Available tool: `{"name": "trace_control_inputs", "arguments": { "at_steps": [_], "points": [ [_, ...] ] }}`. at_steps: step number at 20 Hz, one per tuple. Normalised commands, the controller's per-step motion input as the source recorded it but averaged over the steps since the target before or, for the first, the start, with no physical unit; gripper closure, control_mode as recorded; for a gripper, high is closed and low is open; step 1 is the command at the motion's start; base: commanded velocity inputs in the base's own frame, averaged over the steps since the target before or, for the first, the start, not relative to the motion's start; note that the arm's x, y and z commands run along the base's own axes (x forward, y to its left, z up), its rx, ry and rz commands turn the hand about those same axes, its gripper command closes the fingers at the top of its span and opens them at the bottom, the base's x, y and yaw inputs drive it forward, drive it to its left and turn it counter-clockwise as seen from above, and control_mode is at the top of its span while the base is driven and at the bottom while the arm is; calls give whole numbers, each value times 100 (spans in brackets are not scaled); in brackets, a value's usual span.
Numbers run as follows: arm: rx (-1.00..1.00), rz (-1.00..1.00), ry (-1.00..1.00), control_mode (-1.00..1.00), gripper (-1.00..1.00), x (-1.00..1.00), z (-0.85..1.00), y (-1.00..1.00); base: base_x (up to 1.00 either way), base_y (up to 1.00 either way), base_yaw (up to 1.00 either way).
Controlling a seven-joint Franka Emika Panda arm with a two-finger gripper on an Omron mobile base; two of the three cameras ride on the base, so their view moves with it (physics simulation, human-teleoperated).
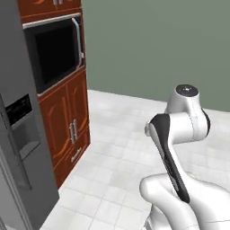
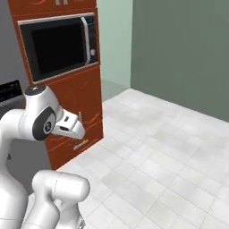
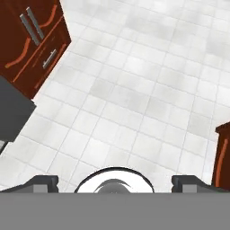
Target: Take a sugar cube from the saucer and place it inside the coffee. Then, grab milk from the fridge and place it next to the coffee on the counter to sweeten the coffee.
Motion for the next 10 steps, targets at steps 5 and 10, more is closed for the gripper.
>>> {"name": "trace_control_inputs", "arguments": {
  "at_steps": [5, 10],
  "points": [
    [0, 0, 0, 100, -100, 0, 0, 0, 73, -13, 84],
    [0, 0, 0, 100, -100, 0, 0, 0, 69, 0, 81]
  ]
}}
